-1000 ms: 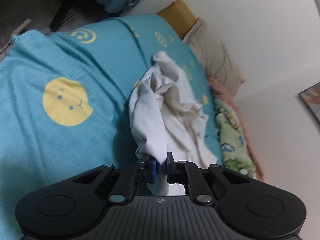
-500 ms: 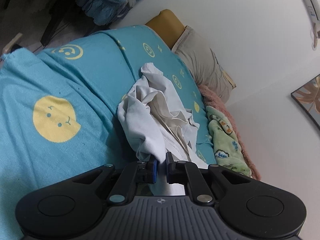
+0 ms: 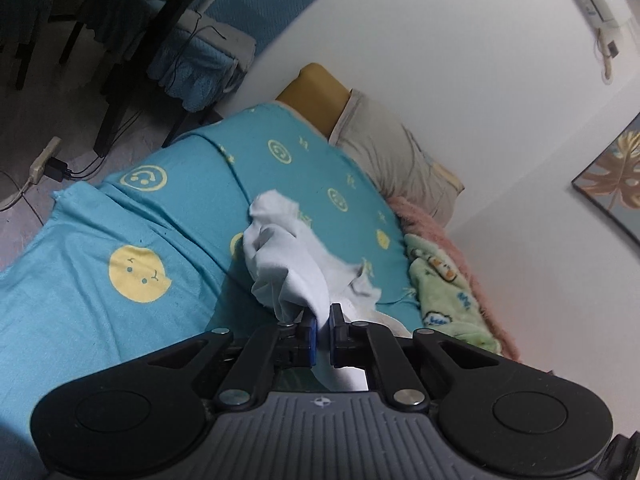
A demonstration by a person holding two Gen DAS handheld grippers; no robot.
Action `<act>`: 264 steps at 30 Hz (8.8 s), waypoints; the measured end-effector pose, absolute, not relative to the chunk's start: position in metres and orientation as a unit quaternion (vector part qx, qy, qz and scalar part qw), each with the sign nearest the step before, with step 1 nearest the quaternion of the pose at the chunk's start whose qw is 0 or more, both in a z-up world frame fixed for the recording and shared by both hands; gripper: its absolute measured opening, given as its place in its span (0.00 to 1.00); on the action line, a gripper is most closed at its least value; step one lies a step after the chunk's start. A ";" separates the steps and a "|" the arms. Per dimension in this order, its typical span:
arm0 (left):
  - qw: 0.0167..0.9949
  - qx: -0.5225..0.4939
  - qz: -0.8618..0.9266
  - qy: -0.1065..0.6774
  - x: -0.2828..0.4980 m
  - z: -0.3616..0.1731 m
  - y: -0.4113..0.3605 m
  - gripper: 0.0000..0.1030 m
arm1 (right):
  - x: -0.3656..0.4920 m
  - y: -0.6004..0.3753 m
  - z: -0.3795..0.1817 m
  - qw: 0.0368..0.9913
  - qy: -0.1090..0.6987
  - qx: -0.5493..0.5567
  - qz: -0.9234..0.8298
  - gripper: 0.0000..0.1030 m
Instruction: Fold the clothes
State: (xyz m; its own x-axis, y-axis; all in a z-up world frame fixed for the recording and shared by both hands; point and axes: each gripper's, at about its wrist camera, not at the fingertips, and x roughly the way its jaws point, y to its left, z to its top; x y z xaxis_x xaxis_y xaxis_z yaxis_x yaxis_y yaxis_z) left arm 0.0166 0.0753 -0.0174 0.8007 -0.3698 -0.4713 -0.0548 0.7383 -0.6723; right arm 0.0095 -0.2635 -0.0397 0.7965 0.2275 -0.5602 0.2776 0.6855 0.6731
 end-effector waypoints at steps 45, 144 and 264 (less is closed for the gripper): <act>0.862 -0.365 -0.054 0.348 0.088 -0.036 0.068 0.06 | 0.064 -0.259 -0.050 0.860 0.335 0.383 -0.036 0.09; 0.774 -0.385 -0.088 0.495 0.076 -0.150 0.047 0.82 | 0.087 -0.211 -0.131 0.877 0.452 0.162 -0.019 0.62; 0.801 -0.146 -0.394 0.427 0.094 -0.064 -0.411 0.58 | -0.052 -0.619 -0.046 0.844 0.246 0.386 -0.279 0.23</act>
